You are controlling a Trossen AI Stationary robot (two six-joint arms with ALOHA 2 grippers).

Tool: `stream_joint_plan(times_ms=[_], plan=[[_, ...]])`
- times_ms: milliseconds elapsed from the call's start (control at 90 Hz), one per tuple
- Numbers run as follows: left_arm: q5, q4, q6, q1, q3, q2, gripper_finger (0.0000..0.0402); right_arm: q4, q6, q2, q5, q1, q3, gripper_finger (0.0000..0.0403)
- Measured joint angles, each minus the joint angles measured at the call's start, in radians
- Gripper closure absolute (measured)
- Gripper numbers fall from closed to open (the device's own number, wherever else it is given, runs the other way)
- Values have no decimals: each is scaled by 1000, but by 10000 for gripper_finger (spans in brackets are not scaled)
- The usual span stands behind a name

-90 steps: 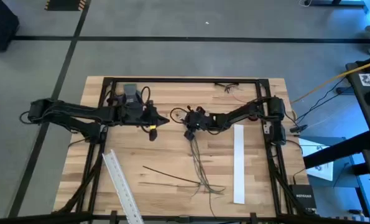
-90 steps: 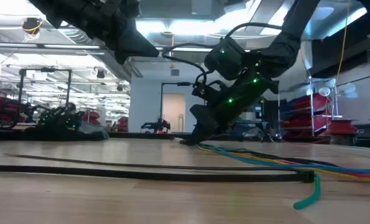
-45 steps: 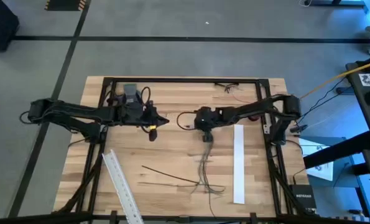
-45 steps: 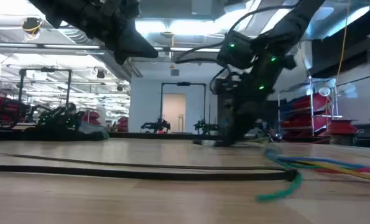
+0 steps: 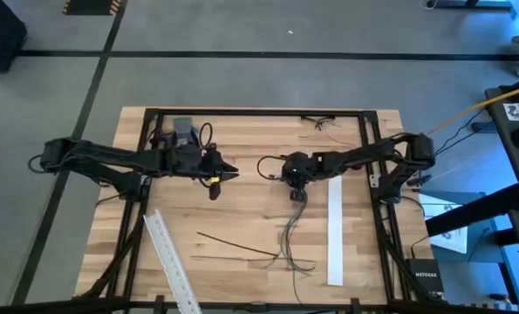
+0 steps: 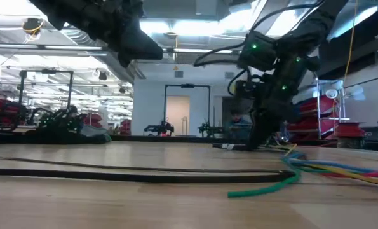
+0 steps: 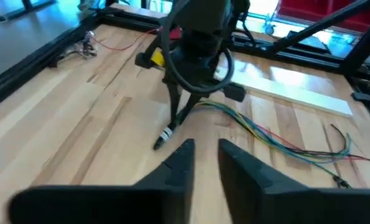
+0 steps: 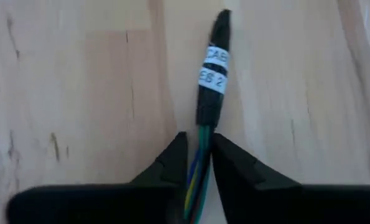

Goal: Ziptie cables
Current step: Wrap the top black zip tie on the colored cables

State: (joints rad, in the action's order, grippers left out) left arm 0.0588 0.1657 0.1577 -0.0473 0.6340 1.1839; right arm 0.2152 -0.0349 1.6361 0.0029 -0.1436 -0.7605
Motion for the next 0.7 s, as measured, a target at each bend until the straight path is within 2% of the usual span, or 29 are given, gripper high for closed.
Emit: stream_joint_plan(times_ms=[156,278,444,567,700], plan=[[-15,-8,-34,52,47,84,227,129,3,-134,-4,1,-31,272],[-16,-33,-91,104,117,175,198,189,48,-246,-24,36,-31,250],[-32,-86,-131,121,214,260,192,213,107,-346,-12,130,-27,245],[-41,-136,-138,127,268,315,200,220,134,-373,20,200,-27,244],[-48,-114,-172,163,289,390,206,216,167,-372,74,276,-27,244]])
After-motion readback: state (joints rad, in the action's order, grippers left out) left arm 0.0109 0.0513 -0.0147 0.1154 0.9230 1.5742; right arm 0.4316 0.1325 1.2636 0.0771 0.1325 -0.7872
